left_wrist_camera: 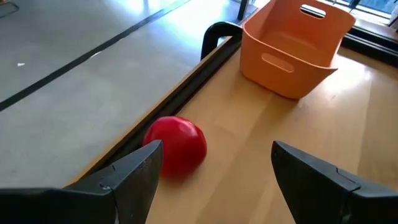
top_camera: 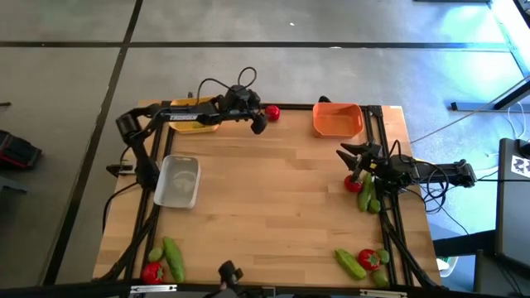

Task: Sort produce into baskets
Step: Put the top red tomato into the orange bin

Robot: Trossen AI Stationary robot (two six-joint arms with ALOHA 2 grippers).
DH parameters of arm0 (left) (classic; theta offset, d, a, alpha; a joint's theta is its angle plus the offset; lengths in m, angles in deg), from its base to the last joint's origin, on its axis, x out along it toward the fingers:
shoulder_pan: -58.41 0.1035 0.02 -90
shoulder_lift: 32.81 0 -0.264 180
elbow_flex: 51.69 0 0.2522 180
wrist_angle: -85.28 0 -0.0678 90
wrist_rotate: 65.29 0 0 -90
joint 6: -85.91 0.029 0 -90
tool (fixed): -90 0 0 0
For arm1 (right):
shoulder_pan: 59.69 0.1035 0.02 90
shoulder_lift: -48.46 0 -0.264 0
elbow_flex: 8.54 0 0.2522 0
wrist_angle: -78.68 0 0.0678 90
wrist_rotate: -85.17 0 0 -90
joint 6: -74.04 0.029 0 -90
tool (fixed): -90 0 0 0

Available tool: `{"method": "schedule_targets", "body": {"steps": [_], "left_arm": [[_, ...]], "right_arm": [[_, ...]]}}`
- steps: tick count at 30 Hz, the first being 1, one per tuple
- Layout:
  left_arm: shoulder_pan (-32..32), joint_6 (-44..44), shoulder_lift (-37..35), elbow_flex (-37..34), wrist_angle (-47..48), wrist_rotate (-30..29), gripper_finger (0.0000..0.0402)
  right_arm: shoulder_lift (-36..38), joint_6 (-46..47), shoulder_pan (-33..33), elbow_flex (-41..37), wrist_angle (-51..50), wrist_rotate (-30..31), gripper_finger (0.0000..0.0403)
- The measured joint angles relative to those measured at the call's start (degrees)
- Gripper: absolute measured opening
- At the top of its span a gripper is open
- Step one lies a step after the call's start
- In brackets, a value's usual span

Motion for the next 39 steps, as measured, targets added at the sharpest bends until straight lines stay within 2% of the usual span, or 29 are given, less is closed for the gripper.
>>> {"method": "schedule_targets", "body": {"steps": [7, 12, 22, 29, 39], "left_arm": [[0.02, -0.07, 2.89, 3.93, 1.7, -0.02, 0.0296], [0.12, -0.07, 2.82, 4.34, -0.5, -0.02, 0.0296], [1.99, -0.25, 2.78, 7.62, 0.17, -0.05, 0.0296], [3.28, -0.27, 2.78, 10.06, 4.12, -0.08, 0.0296], [3.48, -0.54, 3.46, 10.98, 3.43, -0.04, 0.0296]], "right_arm": [[0.0, -0.1, 0.0, 0.0, 0.22, 0.61, 0.0154], [0.01, -0.18, 0.0, 0.0, 0.13, 0.77, 0.0154], [0.02, -0.43, 0.0, 0.02, 0.02, 1.17, 0.0154], [0.0, -1.17, 0.0, 0.02, -0.22, 2.63, 0.0154], [0.01, -1.92, 0.0, 0.02, -0.18, 3.71, 0.0154]]}}
